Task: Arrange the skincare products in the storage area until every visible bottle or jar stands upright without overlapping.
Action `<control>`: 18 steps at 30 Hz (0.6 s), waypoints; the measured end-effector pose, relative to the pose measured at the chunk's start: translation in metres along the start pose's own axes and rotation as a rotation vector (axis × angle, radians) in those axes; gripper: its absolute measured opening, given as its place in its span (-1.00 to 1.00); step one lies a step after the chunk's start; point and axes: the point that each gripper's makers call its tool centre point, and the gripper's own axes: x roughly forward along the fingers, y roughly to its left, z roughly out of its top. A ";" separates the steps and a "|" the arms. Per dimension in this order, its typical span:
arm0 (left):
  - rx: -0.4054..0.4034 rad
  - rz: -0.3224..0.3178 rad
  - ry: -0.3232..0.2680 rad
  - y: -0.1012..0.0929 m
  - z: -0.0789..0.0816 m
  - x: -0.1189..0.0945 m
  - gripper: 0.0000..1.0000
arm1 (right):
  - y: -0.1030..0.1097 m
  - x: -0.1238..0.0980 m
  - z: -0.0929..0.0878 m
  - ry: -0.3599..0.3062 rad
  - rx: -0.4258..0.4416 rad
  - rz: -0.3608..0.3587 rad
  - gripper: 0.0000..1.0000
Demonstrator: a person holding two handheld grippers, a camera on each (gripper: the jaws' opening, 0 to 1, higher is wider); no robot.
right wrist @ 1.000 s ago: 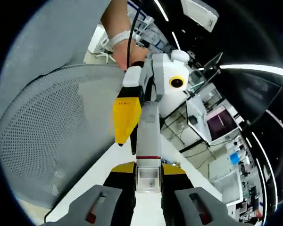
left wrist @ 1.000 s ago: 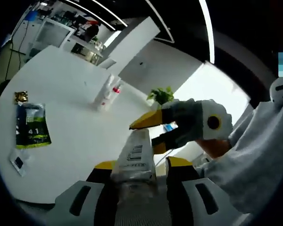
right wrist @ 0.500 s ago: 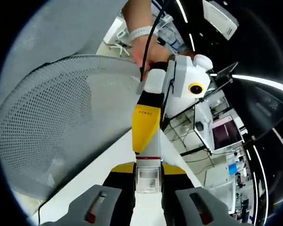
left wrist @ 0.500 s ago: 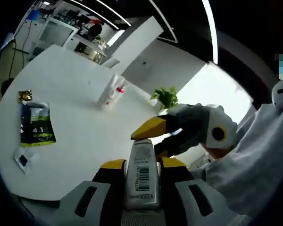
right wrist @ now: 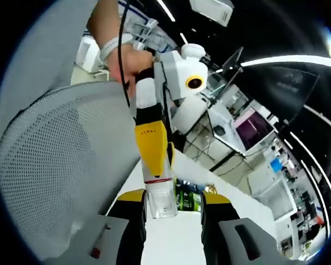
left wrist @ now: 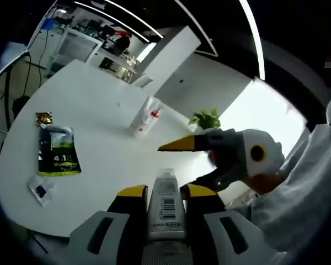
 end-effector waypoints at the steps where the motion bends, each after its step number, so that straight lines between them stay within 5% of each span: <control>1: -0.001 0.017 -0.001 0.004 0.000 0.000 -0.53 | 0.001 0.000 -0.004 0.002 0.063 0.010 -0.38; 3: -0.023 0.025 0.007 0.008 -0.001 0.001 -0.53 | 0.002 0.002 -0.007 -0.015 0.203 0.018 -0.39; 8: -0.074 0.054 -0.012 0.016 0.004 -0.001 -0.53 | 0.000 0.006 -0.016 -0.119 0.725 0.026 -0.29; 11: -0.098 0.063 -0.032 0.020 0.008 -0.003 -0.53 | 0.002 0.007 -0.020 -0.153 0.928 0.045 -0.16; 18: -0.095 0.069 -0.094 0.020 0.019 -0.007 -0.53 | 0.001 0.002 -0.012 -0.411 1.710 0.220 0.10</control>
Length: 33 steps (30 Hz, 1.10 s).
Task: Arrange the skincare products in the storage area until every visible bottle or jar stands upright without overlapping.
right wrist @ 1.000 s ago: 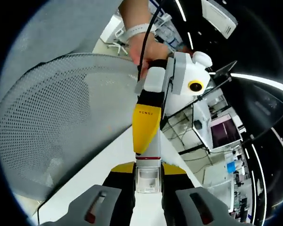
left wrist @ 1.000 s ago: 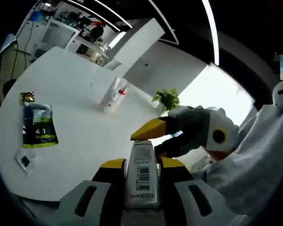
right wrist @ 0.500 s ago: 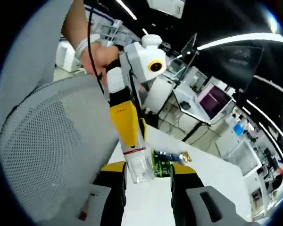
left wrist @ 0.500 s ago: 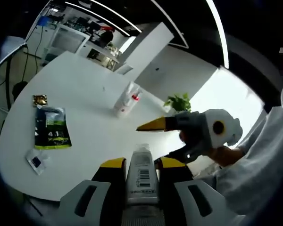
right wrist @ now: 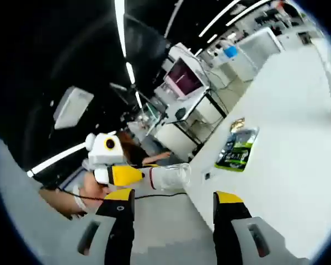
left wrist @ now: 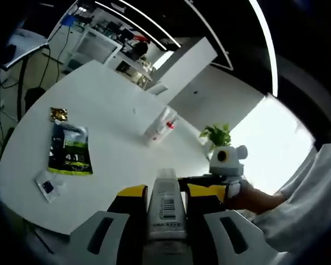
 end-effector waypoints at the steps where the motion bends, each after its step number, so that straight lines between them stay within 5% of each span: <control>1: 0.007 -0.004 -0.004 -0.001 0.001 0.000 -0.53 | 0.005 0.001 0.000 -0.013 0.066 0.043 0.13; 3: 0.026 -0.003 -0.012 -0.002 0.001 -0.001 -0.53 | 0.013 0.003 -0.001 -0.040 0.226 0.108 0.13; 5: 0.061 -0.011 -0.019 -0.006 0.002 -0.001 -0.53 | 0.013 0.008 -0.004 -0.044 0.294 0.123 0.10; 12: 0.209 -0.033 0.030 -0.018 -0.011 0.004 -0.53 | 0.018 0.024 -0.001 -0.074 0.431 0.165 -0.20; 18: 0.286 -0.018 0.039 -0.018 -0.015 0.006 -0.53 | 0.007 0.025 0.000 -0.083 0.432 0.111 -0.58; 22: 0.279 -0.054 0.139 -0.021 -0.035 0.010 -0.52 | 0.018 0.021 0.007 -0.079 0.252 0.126 -0.63; 33: 0.143 -0.193 0.137 -0.038 -0.033 0.007 -0.53 | 0.056 0.015 0.006 0.095 -0.206 0.218 -0.70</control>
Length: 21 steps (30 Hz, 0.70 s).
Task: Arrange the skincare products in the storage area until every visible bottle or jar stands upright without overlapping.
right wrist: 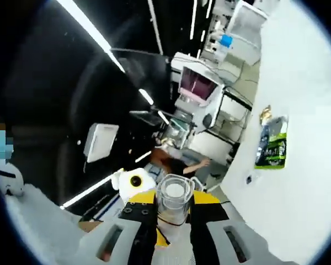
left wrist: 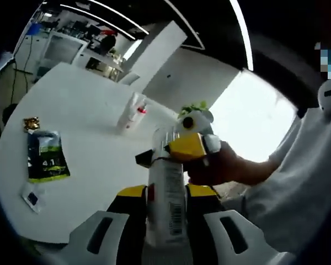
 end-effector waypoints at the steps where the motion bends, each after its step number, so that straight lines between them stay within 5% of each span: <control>1: -0.007 -0.016 0.004 -0.003 -0.001 0.000 -0.53 | 0.006 0.001 -0.001 0.034 -0.069 0.022 -0.70; 5: -0.015 -0.099 0.021 -0.018 -0.004 -0.001 -0.52 | 0.026 0.000 -0.007 0.127 -0.230 0.107 -0.70; 8: -0.021 -0.158 0.025 -0.028 -0.004 -0.002 -0.53 | 0.036 -0.002 -0.009 0.154 -0.269 0.165 -0.70; 15: -0.082 -0.241 0.008 -0.039 0.000 -0.007 -0.57 | 0.042 -0.005 -0.004 0.106 -0.190 0.245 -0.69; 21: -0.102 -0.205 -0.033 -0.030 0.009 -0.012 -0.59 | 0.031 0.000 0.005 0.041 -0.107 0.181 -0.67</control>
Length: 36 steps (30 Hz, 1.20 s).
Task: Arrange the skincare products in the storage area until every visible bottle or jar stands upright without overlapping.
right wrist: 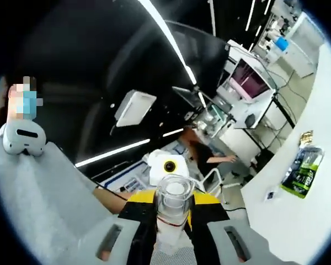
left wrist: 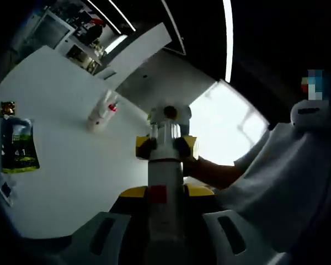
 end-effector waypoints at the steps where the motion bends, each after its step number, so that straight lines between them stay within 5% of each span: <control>1: 0.001 0.022 -0.013 0.004 0.002 -0.001 -0.59 | -0.005 0.000 0.002 -0.008 -0.006 -0.033 -0.67; 12: 0.135 0.336 0.026 0.051 -0.002 -0.003 -0.59 | -0.059 -0.006 -0.008 -0.147 0.191 -0.311 -0.60; 17: 0.276 0.478 0.140 0.070 -0.018 -0.005 -0.59 | -0.071 -0.006 -0.029 -0.128 0.258 -0.359 -0.63; 22: 0.374 0.543 0.231 0.079 -0.031 -0.005 -0.59 | -0.077 -0.002 -0.049 -0.070 0.269 -0.414 -0.64; 30: 0.394 0.532 0.206 0.078 -0.027 -0.003 -0.58 | -0.073 -0.005 -0.043 -0.050 0.175 -0.406 -0.68; 36: 0.250 0.387 0.148 0.060 -0.022 0.004 -0.62 | -0.060 -0.012 -0.037 -0.034 0.119 -0.326 -0.69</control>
